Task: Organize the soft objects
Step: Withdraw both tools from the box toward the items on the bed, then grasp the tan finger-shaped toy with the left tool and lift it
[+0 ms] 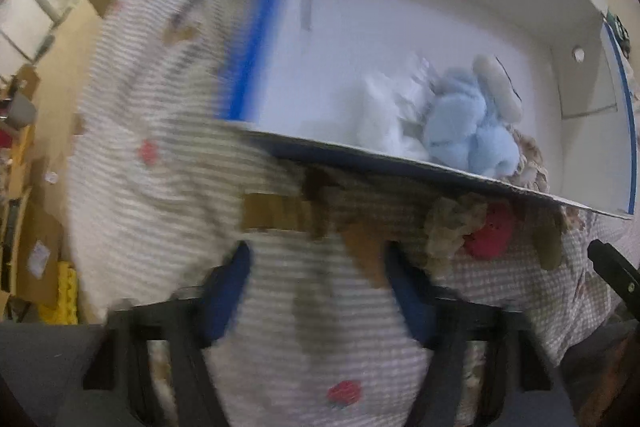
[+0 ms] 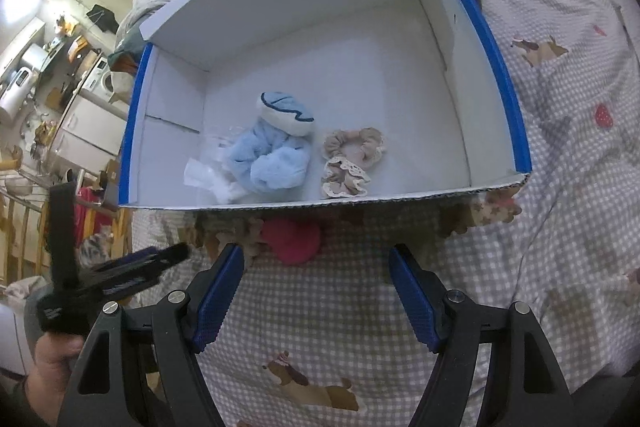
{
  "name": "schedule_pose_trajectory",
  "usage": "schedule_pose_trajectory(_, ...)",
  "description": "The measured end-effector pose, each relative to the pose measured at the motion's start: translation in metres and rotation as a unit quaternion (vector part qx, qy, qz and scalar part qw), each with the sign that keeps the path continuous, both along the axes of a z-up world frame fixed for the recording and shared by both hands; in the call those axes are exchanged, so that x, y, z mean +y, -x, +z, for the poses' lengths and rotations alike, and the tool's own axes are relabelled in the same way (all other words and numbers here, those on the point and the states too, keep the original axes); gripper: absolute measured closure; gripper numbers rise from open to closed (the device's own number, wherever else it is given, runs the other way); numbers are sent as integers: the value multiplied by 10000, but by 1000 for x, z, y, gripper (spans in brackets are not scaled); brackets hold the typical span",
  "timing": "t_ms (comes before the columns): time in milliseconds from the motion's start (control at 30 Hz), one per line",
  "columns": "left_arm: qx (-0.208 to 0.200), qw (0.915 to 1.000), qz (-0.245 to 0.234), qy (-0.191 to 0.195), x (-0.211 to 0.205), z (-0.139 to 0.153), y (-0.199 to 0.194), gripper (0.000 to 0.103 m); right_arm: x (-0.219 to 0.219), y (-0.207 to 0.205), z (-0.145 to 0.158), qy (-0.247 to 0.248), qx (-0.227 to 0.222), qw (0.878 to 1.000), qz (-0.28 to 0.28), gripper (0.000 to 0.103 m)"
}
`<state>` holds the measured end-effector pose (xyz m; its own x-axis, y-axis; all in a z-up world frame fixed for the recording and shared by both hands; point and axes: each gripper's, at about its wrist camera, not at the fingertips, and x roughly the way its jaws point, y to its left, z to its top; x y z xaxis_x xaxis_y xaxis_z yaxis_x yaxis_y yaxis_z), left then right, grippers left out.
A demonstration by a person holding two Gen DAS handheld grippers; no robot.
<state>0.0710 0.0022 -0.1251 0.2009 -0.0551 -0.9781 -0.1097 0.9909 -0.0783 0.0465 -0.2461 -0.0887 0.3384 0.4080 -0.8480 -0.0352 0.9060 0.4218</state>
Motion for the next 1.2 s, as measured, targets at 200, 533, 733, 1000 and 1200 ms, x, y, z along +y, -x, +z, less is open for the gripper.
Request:
schedule_pose_trajectory(200,474,9979,77,432,-13,-31,-13,71,0,-7,-7,7,71,10000,15,24)
schedule_pose_trajectory(533,429,9980,51,461,-14,-28,-3,98,-7,-13,-16,-381,278,9988,-104,24)
schedule_pose_trajectory(733,173,9957,352,837,14,3,20,99,-25,-7,-7,-994,206,9945,-266,24)
schedule_pose_trajectory(1000,-120,9965,302,771,21,27,34,99,-40,-6,-16,-691,427,9948,-612,37)
schedule_pose_trajectory(1200,-150,9979,86,623,7,27,21,99,-27,-21,-40,169,809,9954,-479,61)
